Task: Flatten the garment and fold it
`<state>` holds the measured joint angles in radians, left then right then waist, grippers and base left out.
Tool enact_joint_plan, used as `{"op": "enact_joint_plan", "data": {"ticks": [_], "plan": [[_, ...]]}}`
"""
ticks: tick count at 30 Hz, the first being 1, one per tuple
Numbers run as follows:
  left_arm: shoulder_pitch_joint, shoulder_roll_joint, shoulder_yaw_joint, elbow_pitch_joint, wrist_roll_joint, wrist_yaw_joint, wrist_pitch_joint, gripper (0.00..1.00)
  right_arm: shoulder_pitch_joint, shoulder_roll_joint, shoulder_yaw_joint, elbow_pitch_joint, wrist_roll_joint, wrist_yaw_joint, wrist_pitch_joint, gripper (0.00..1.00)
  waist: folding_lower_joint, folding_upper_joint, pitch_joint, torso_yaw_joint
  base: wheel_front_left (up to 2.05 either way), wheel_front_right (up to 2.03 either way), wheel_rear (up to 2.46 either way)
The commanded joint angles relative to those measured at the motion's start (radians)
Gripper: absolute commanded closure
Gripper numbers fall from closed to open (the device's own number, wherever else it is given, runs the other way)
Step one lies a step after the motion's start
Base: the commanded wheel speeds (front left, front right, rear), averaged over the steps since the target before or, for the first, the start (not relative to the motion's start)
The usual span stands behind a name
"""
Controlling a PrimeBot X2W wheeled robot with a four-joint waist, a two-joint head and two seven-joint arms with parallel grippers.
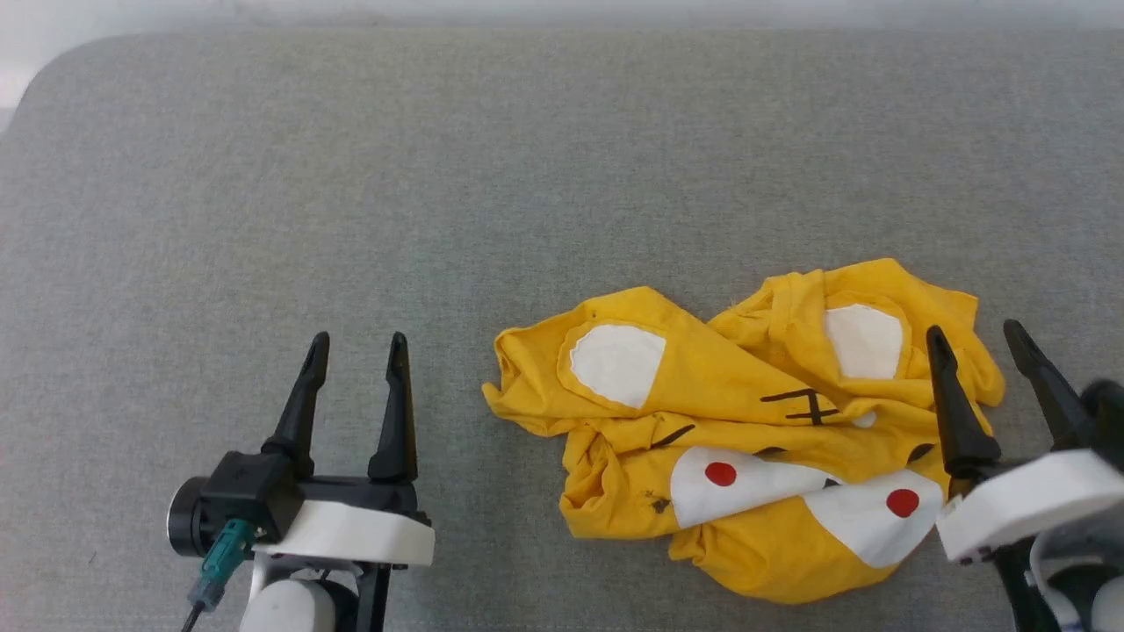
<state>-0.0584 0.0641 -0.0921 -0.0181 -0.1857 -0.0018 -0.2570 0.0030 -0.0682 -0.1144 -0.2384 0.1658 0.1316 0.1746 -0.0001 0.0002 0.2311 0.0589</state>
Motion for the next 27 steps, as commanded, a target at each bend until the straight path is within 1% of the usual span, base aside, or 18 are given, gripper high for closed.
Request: {"op": "enact_joint_plan", "data": {"ticks": [1, 4, 7, 11, 14, 17, 21, 23, 25, 27], "plan": [[0.009, 0.002, 0.004, -0.009, -0.004, -0.010, -0.005, 0.00, 0.018, 0.006, -0.002, -0.002, -0.008, -0.001, -0.025, 0.00, 0.0001, -0.0002, -0.009, -0.009, 0.00, 0.00, 0.00], [0.026, 0.001, 0.007, -0.025, -0.006, -0.018, -0.005, 0.00, 0.055, 0.016, -0.010, 0.015, -0.034, -0.001, -0.142, 0.00, 0.0001, -0.0002, -0.019, -0.019, 0.00, 0.00, 0.00], [0.051, 0.001, 0.008, -0.025, -0.002, -0.025, -0.005, 0.00, 0.082, 0.017, -0.022, 0.059, 0.009, -0.001, -0.245, 0.00, 0.0001, -0.0002, -0.029, -0.027, 0.00, 0.00, 0.00], [0.068, 0.006, 0.012, -0.021, 0.006, -0.029, -0.005, 0.00, 0.102, 0.018, -0.019, 0.116, 0.053, -0.001, -0.322, 0.00, 0.0001, -0.0002, -0.038, -0.035, 0.00, 0.00, 0.00], [0.063, 0.021, 0.004, -0.014, 0.012, -0.040, 0.002, 0.00, 0.102, 0.018, -0.014, 0.142, 0.056, -0.001, -0.344, 0.00, 0.0001, -0.0002, -0.039, -0.040, 0.00, 0.00, 0.00], [0.027, 0.051, -0.014, -0.008, 0.016, -0.063, 0.047, 0.00, 0.096, 0.018, -0.011, 0.157, 0.056, -0.001, -0.353, 0.00, 0.0001, -0.0002, -0.034, -0.041, 0.00, 0.00, 0.00], [-0.056, 0.106, -0.053, 0.009, 0.018, -0.097, 0.151, 0.00, 0.088, 0.018, -0.012, 0.171, 0.057, -0.001, -0.357, 0.00, 0.0001, -0.0002, -0.023, -0.041, 0.00, 0.00, 0.00], [-0.108, 0.142, -0.084, 0.027, 0.020, -0.111, 0.214, 0.00, 0.083, 0.018, -0.008, 0.177, 0.058, -0.001, -0.357, 0.00, 0.0001, -0.0002, -0.015, -0.042, 0.00, 0.00, 0.00], [-0.161, 0.170, -0.114, 0.051, 0.000, -0.120, 0.270, 0.00, 0.078, 0.018, -0.003, 0.181, 0.060, -0.001, -0.358, 0.00, 0.0001, -0.0002, -0.006, -0.045, 0.00, 0.00, 0.00], [-0.210, 0.184, -0.143, 0.077, -0.045, -0.125, 0.324, 0.00, 0.072, 0.018, 0.002, 0.185, 0.061, -0.001, -0.358, 0.00, 0.0001, -0.0002, 0.002, -0.049, 0.00, 0.00, 0.00]]}}
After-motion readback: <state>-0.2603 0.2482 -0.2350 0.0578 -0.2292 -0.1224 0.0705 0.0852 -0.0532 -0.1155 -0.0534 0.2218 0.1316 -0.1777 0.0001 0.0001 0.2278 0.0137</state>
